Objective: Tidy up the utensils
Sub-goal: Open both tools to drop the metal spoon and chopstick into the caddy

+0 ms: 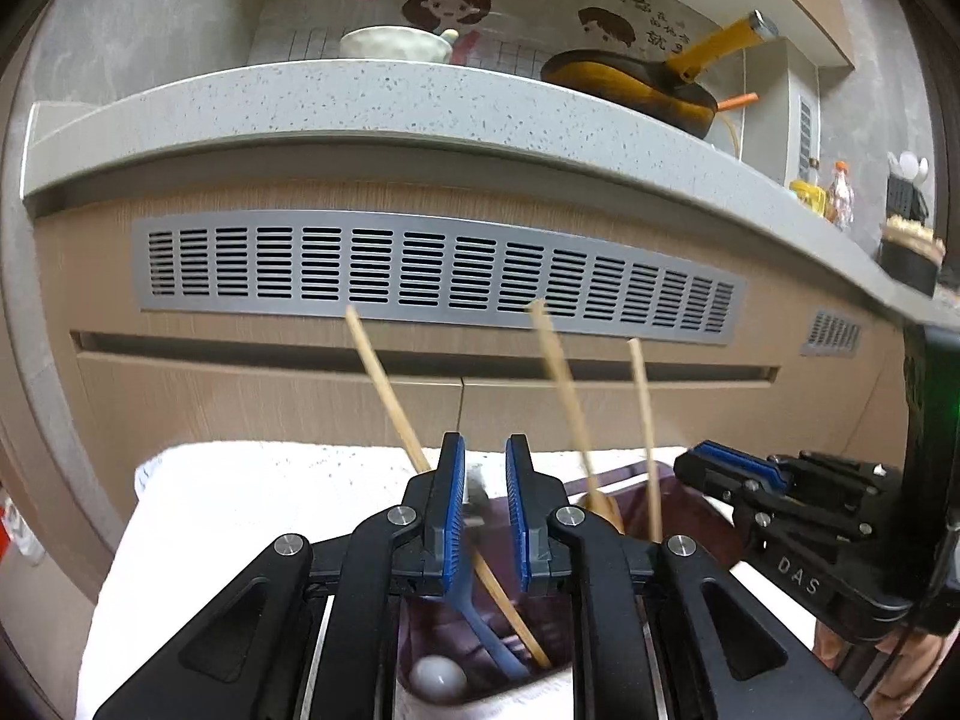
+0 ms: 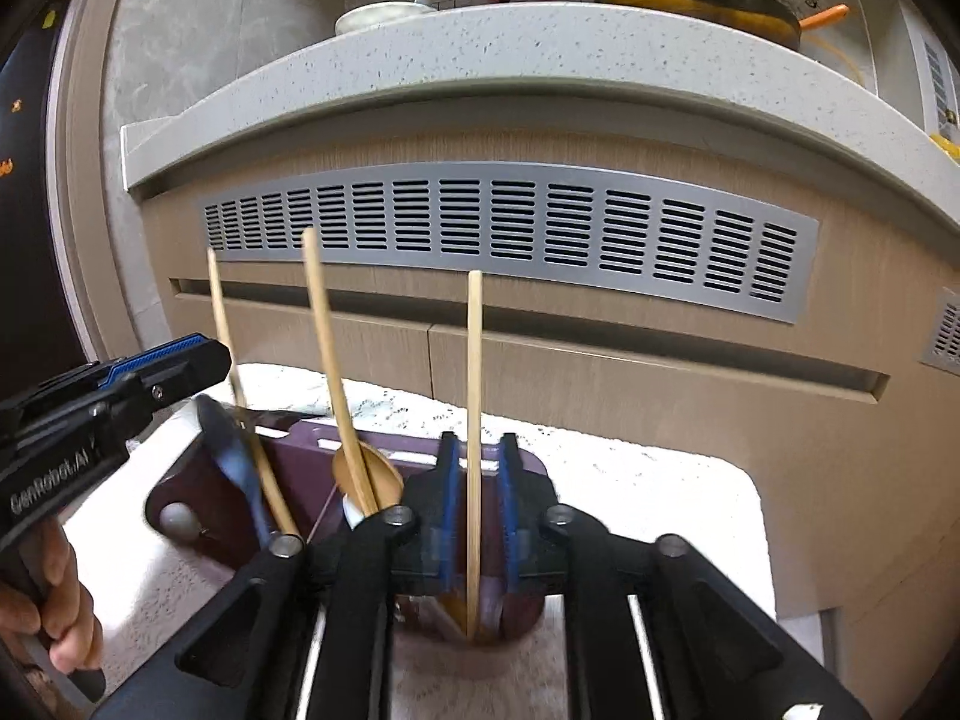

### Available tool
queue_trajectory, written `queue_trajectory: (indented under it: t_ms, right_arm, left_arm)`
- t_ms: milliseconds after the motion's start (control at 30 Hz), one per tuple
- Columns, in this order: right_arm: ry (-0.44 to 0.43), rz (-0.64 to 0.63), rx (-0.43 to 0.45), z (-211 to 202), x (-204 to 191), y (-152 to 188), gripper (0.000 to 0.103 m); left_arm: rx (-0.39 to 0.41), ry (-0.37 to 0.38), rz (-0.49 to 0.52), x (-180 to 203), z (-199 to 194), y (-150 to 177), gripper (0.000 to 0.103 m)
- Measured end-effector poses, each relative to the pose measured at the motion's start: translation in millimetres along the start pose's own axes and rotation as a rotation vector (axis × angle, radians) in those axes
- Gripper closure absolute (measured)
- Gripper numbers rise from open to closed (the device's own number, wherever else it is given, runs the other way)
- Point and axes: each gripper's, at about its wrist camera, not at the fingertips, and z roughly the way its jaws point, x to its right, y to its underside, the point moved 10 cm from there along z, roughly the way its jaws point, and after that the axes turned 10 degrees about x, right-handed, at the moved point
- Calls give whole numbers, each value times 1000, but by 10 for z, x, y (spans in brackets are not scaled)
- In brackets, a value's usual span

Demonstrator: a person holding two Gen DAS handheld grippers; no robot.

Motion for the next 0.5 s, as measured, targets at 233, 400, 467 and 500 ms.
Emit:
queue_trajectory:
  t_ms: [233, 400, 467, 500]
  right_arm:
    - [-21, -36, -29, -539, -12, 14, 67]
    - [-24, -90, -69, -818, -93, 160, 65]
    - [-48, -105, -100, -886, -160, 245, 64]
    - [-73, -110, -126, -911, -209, 307, 62]
  left_arm:
    - [1, -2, -64, -150, -454, -166, 70]
    - [-44, -34, -127, -374, -678, -21, 62]
    - [-79, -37, -151, -435, -708, 82, 62]
    - [-106, -32, -163, -449, -720, 155, 62]
